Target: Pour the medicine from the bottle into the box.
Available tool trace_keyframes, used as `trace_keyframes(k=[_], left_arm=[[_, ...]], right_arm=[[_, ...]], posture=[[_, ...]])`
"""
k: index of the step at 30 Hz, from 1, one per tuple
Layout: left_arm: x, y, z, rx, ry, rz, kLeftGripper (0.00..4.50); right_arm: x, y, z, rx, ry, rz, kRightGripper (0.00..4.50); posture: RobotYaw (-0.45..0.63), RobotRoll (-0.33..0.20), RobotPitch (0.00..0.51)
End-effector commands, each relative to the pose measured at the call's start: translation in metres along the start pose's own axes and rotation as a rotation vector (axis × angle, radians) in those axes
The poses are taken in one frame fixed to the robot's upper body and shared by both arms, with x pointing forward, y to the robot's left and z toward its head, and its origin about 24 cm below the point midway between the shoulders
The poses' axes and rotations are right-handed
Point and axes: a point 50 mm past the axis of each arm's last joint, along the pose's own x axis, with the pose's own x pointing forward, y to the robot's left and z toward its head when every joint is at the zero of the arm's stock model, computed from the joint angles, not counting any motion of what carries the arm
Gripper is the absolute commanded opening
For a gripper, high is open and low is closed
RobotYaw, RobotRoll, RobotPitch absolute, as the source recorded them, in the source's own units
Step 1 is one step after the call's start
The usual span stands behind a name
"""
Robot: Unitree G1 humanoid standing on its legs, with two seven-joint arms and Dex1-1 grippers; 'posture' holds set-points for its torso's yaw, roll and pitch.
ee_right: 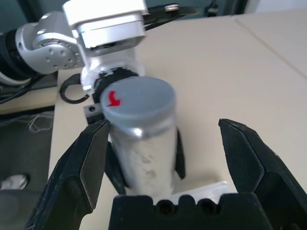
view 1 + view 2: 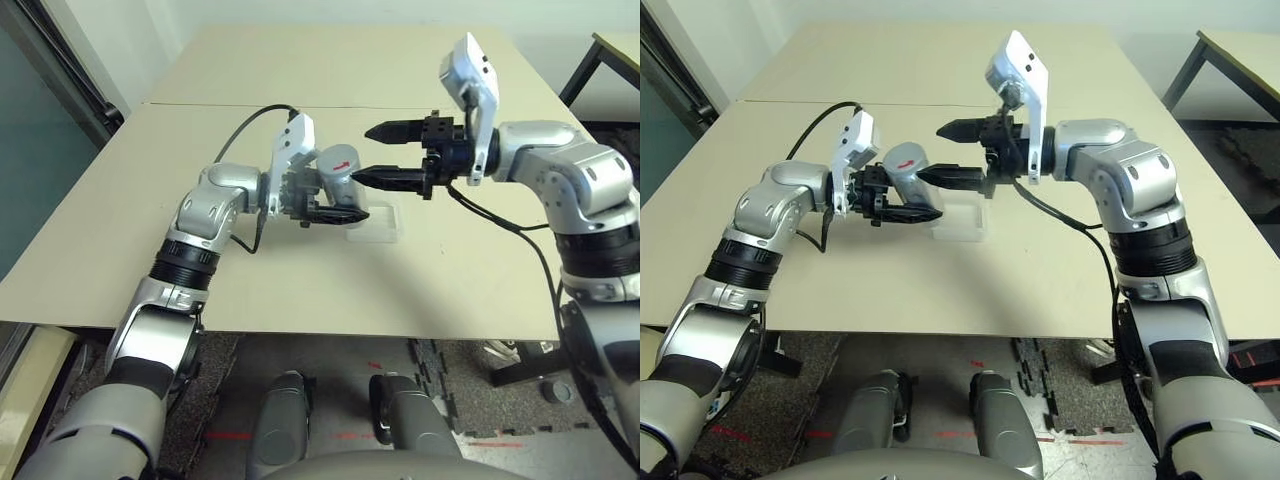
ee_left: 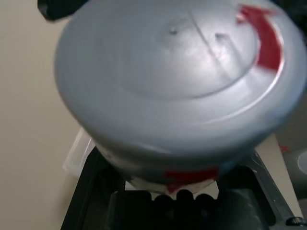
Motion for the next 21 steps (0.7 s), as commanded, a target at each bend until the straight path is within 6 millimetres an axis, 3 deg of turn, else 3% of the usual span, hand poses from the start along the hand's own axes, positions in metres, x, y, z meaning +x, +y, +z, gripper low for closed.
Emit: trace_keyframes(k=[1,21], left_arm=[[0.002,0.001,-0.003,0.009,0.034,-0.01,2.67],[0.001,0.002,-0.008,-0.001,0.057,-0.006,2.67]], right_arm=[[0.008,0.004,0.004,-0.028,0.024,0.032,4.5],[0.039,0.005,0.0,-0.024,0.026,0.048,4.5]], posture=[[0.06,0.0,0.079],[0.07,0.0,0.085]])
